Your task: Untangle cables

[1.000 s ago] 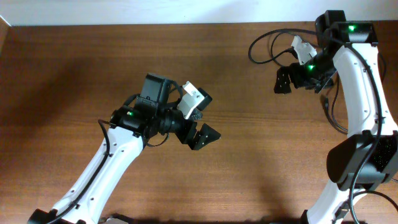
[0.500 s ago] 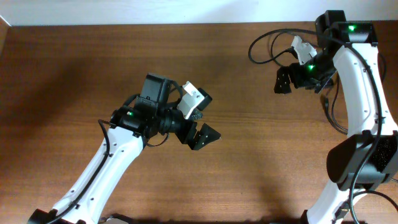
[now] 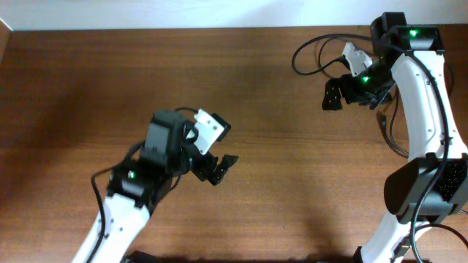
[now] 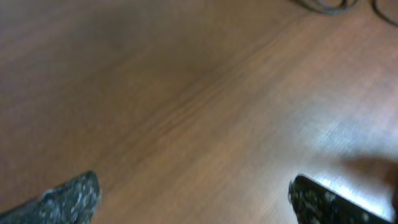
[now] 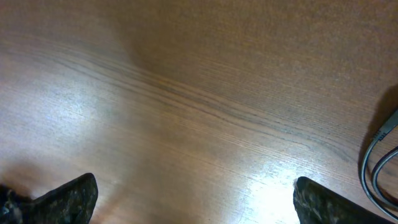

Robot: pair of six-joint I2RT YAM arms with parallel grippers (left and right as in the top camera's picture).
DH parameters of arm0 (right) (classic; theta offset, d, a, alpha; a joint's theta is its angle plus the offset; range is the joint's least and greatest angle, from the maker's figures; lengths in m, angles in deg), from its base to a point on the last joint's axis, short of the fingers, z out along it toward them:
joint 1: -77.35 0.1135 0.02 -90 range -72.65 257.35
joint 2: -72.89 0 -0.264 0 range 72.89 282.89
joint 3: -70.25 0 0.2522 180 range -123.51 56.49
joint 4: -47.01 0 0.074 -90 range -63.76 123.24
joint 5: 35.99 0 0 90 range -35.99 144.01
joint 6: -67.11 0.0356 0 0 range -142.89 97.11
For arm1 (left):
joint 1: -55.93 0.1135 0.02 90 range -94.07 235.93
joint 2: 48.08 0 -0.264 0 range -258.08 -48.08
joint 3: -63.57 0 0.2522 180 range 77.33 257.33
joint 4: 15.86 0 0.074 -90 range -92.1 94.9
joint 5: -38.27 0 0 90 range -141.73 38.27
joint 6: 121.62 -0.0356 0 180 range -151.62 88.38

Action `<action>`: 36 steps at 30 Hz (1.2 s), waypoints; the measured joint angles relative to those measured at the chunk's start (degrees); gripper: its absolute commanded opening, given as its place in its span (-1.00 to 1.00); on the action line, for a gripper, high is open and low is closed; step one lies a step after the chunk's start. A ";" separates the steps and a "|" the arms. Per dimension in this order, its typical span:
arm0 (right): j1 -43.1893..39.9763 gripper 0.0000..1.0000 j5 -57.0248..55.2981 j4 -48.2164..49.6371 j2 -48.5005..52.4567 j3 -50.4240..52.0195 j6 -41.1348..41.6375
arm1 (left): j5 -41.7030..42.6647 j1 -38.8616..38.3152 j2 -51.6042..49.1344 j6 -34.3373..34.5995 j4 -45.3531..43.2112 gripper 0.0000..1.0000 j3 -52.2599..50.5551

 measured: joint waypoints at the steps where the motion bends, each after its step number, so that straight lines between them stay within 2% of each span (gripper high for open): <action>1: 0.00 1.00 0.00 -0.11 0.00 0.09 0.00 | -0.46 0.00 3.23 0.00 -4.46 0.98 -5.51; 4: 0.00 1.00 0.02 -0.02 0.00 0.17 0.00 | 0.07 0.02 13.20 -0.02 -23.37 0.98 -19.96; 8: 0.00 0.99 0.00 0.00 0.04 0.17 -0.02 | 1.03 0.04 31.10 -0.28 -52.11 0.98 -37.64; 9: 0.00 1.00 0.02 -0.11 0.04 0.20 0.00 | 1.05 0.04 38.60 -0.50 -60.92 0.98 -43.43; 10: 0.00 1.00 0.02 0.13 0.04 0.17 0.00 | 0.55 0.17 41.22 -0.68 -62.64 0.98 -45.11; 12: 0.00 1.00 0.00 -0.02 0.07 0.17 0.00 | -0.31 2.10 45.68 -0.74 -60.94 0.98 -46.80; 20: 0.00 1.00 0.02 -0.04 0.07 0.17 -0.02 | -1.49 14.19 61.53 -0.92 -41.75 0.98 -49.55; 25: 0.00 1.00 0.02 -0.02 0.07 0.17 0.00 | -1.73 16.20 62.60 -0.94 -29.73 0.98 -50.34; 31: 0.00 1.00 0.02 -0.07 0.07 0.17 -0.02 | -5.84 16.20 62.53 -0.92 -28.72 0.98 -50.38; 36: 0.00 1.00 0.02 -0.07 0.07 0.17 0.00 | -16.20 16.22 62.53 1.79 -27.78 0.98 -50.38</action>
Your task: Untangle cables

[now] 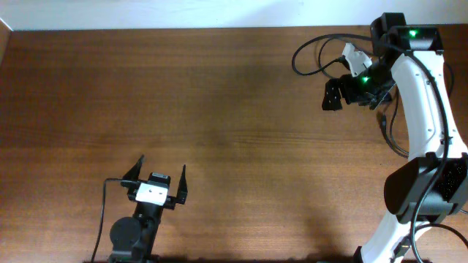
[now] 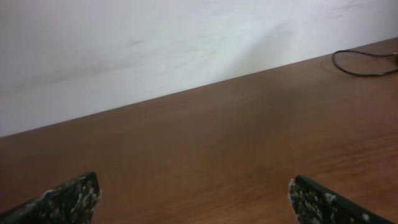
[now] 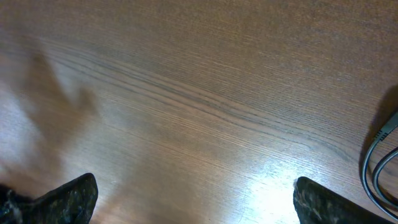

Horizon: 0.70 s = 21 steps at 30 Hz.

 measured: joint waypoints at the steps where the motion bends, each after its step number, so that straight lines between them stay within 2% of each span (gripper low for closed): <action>1: 0.00 1.00 0.00 0.00 0.00 0.00 -0.02 | -1.44 -0.02 0.00 0.20 0.20 0.98 0.00; 4: 0.00 1.00 0.00 0.00 0.00 0.00 -0.02 | -5.20 0.59 0.00 0.87 0.39 0.98 0.00; 11: 0.00 1.00 0.00 0.00 0.00 0.00 -0.02 | -7.34 2.14 0.00 11.85 0.37 0.98 0.00; 21: 0.00 1.00 0.00 0.00 0.00 0.00 0.00 | -7.06 2.14 0.00 13.29 0.39 0.98 0.00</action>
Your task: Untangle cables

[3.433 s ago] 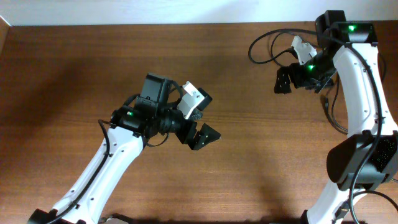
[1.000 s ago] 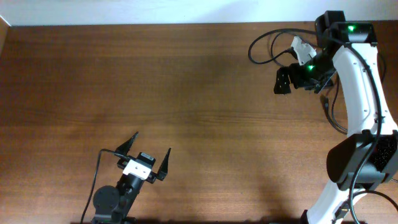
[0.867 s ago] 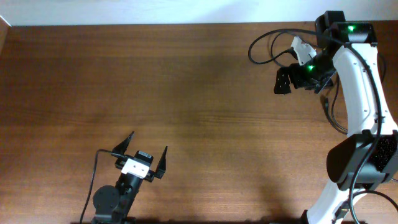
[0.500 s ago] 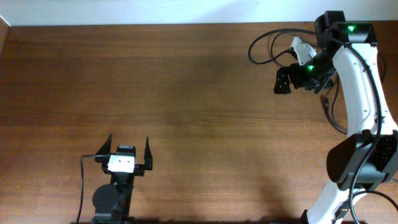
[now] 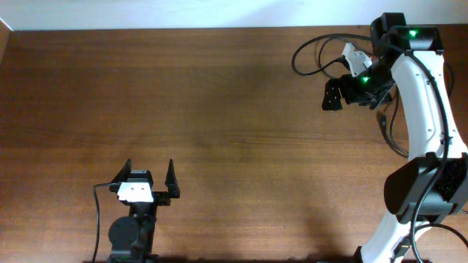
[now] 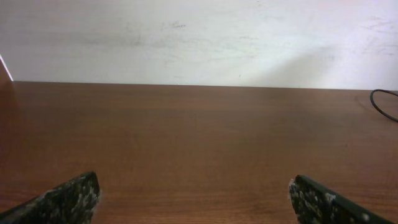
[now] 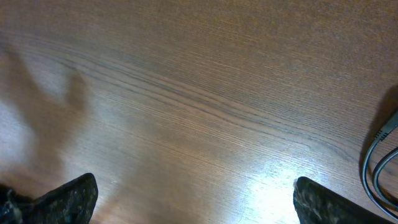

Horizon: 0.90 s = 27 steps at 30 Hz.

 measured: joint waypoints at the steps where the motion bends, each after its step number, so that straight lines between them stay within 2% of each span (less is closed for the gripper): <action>1: 0.00 1.00 0.00 0.00 0.00 0.00 -0.02 | 0.00 0.00 0.00 0.00 0.00 0.98 0.00; 20: 0.00 1.00 0.00 0.02 -0.46 0.02 -0.04 | 0.00 0.00 0.00 0.00 0.00 0.98 0.00; 27: 0.00 1.00 0.00 -0.02 -16.31 0.07 -0.04 | 0.02 0.04 0.00 0.00 0.00 0.98 0.00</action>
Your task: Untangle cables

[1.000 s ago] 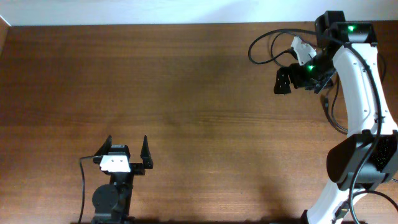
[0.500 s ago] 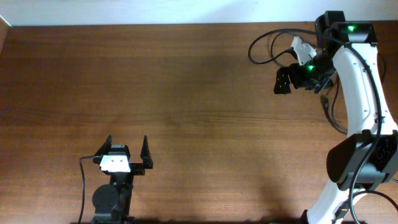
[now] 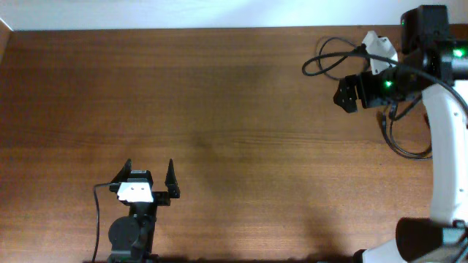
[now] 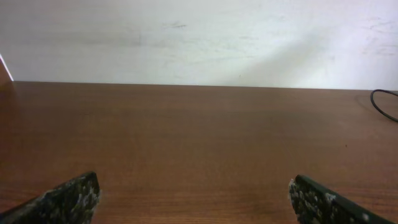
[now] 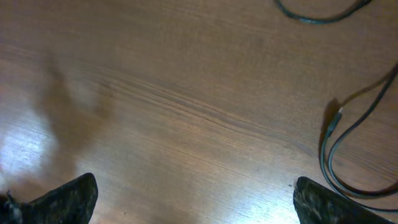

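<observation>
Black cables lie in loops at the table's far right, with another loop nearer, beside the right arm. My right gripper hovers open just left of them, holding nothing. In the right wrist view bare wood lies between the fingers, a doubled cable runs at the right and a second loop at the top. My left gripper is open and empty near the front edge, far from the cables. In its own view a loop end of cable shows at the far right.
The brown wooden table ends at a white wall along the back. The right arm's own black wiring hangs beside its white links.
My right arm has shifted to the right, and its gripper now sits a little further right, still open. More cable shows in the right wrist view. The left arm has not moved.
First my left arm reached over the middle of the table, gripper open. It then stood drawn back at the front edge facing the wall, and squared up there. The right gripper stayed open beside the cables until its shift to the right now.
</observation>
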Robot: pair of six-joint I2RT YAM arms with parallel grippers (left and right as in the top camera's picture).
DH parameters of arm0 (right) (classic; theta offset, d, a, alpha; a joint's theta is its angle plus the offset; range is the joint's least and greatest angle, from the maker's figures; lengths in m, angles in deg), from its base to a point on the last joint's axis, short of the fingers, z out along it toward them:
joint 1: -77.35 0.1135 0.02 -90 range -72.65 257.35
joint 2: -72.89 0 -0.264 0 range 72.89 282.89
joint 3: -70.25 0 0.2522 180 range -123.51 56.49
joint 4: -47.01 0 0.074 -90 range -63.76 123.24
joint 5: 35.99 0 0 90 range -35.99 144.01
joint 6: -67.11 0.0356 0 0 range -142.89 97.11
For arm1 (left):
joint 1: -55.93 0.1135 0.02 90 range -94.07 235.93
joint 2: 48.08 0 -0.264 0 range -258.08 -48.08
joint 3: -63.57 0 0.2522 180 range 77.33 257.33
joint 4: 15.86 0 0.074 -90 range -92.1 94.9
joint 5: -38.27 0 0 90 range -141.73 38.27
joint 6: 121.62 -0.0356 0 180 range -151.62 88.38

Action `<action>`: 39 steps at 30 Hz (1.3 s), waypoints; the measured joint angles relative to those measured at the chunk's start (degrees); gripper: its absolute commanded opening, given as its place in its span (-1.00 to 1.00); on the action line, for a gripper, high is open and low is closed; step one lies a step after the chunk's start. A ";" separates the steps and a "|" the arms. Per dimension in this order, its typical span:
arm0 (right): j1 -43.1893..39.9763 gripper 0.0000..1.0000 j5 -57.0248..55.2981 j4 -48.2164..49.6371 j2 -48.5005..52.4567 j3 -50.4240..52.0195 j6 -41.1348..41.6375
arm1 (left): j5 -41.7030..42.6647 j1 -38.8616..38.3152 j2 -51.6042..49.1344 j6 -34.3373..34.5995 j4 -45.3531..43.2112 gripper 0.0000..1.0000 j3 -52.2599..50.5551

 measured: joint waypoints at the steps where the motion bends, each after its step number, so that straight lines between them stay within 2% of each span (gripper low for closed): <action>1: 0.00 1.00 0.00 0.00 -1.68 0.00 0.04 | 0.00 0.00 0.00 0.00 0.00 0.98 0.00; 7: 0.00 1.00 1.55 1.97 -5.62 0.07 0.04 | 0.00 0.00 0.00 0.00 0.00 0.98 0.00; 9: 0.00 1.00 4.07 4.92 -6.54 3.58 0.02 | 0.00 0.00 0.00 0.00 0.00 0.98 0.00; 11: 0.00 1.00 5.64 9.55 -9.75 12.79 0.02 | 0.00 0.00 0.00 0.02 0.02 0.98 0.00; 14: 0.00 1.00 6.95 24.74 -21.66 35.69 0.07 | 0.00 0.00 0.11 0.04 0.02 0.98 0.02; 16: 0.00 1.00 8.87 38.84 -30.03 50.82 0.07 | 0.00 0.00 0.04 0.20 0.04 0.98 0.04; 18: 0.00 1.00 10.54 44.06 -35.39 59.93 0.07 | 0.02 0.00 0.04 0.20 0.02 0.98 0.02; 24: 0.04 1.00 11.23 56.65 -48.22 73.05 0.04 | 0.15 0.00 0.11 0.20 0.04 0.98 0.02; 29: 0.09 1.00 11.65 74.20 -66.60 92.70 0.00 | 0.17 0.00 0.09 0.20 0.02 0.98 0.02; 36: 0.09 1.00 10.97 77.35 -79.49 99.65 0.02 | 0.17 0.00 0.11 0.20 0.02 0.98 0.02; 39: 0.09 0.99 10.97 79.10 -87.80 106.09 -0.02 | 0.17 0.00 0.13 0.20 0.02 0.98 0.02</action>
